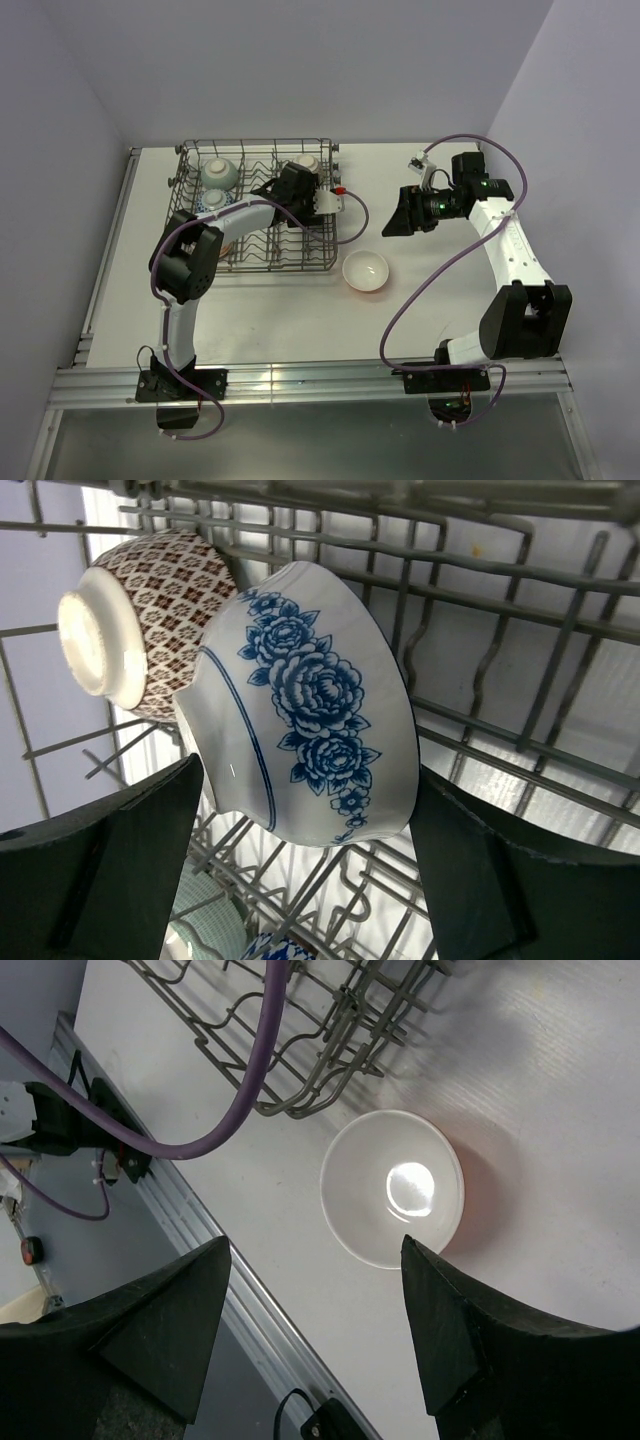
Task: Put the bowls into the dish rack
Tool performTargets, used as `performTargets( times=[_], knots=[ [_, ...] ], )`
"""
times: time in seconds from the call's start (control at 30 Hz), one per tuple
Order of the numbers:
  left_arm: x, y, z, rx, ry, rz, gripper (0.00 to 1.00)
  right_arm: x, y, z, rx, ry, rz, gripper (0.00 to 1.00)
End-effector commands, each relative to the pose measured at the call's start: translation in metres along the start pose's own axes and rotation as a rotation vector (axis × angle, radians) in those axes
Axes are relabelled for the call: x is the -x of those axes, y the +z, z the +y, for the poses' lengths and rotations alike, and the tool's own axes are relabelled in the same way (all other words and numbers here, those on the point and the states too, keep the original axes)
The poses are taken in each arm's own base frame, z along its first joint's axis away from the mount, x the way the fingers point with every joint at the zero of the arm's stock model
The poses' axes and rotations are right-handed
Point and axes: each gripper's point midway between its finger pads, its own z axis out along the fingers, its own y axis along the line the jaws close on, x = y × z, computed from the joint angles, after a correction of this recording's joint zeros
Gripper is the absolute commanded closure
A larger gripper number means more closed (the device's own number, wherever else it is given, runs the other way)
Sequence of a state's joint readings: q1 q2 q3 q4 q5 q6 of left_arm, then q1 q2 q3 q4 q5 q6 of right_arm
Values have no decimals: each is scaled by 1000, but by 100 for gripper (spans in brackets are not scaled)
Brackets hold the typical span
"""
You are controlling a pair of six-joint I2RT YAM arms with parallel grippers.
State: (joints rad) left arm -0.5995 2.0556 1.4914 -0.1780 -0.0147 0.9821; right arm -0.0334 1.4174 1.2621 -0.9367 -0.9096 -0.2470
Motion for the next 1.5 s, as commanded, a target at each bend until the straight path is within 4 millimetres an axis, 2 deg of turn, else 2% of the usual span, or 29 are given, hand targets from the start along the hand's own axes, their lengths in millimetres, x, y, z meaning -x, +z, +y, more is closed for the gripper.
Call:
performTargets(
  times=[0.0,0.33,0.43,0.57,0.73,0.87,1.07,1.17,1.2,1.27,1.3,1.33,1.37,1.4,1.43,1.47],
  knots=[
    [20,-16,7,0,3,-70,13,8,-4,-1,-4,-20,-13,24],
    [23,-14,-9,-96,-9,-92,10,3,-4,-2,-3,-21,-1,23],
    [23,-10,-6,-95,-26,-89,9,2,-4,-3,-4,-19,0,23],
    [18,-3,8,-56,-41,-74,9,1,-5,-4,-2,-15,1,23],
    [22,-10,13,-61,-54,-101,9,-2,-5,-3,0,-19,4,23],
    [35,-28,14,-79,-89,-151,8,-4,-5,-5,-6,-14,10,24],
    [60,-69,34,-49,-214,-239,7,-6,-4,-19,-82,-1,24,27],
    [71,-99,47,-39,-326,-300,7,-10,-5,-33,-151,15,50,30],
    [78,-116,55,-26,-392,-327,6,-12,-4,-35,-161,18,61,31],
    [83,-134,58,-37,-460,-365,5,-16,-3,-43,-200,27,77,34],
    [85,-150,65,-24,-539,-388,3,-22,1,-46,-207,40,97,35],
    [84,-165,67,-34,-621,-404,0,-24,3,-50,-230,38,108,36],
    [80,-164,67,-37,-626,-404,0,-27,5,-52,-243,46,121,37],
    [81,-179,69,-41,-703,-417,0,-30,9,-55,-252,54,134,37],
    [80,-185,68,-51,-742,-422,0,-37,17,-50,-242,43,166,39],
    [75,-198,70,-57,-779,-441,1,-41,22,-57,-270,45,184,39]
  ],
)
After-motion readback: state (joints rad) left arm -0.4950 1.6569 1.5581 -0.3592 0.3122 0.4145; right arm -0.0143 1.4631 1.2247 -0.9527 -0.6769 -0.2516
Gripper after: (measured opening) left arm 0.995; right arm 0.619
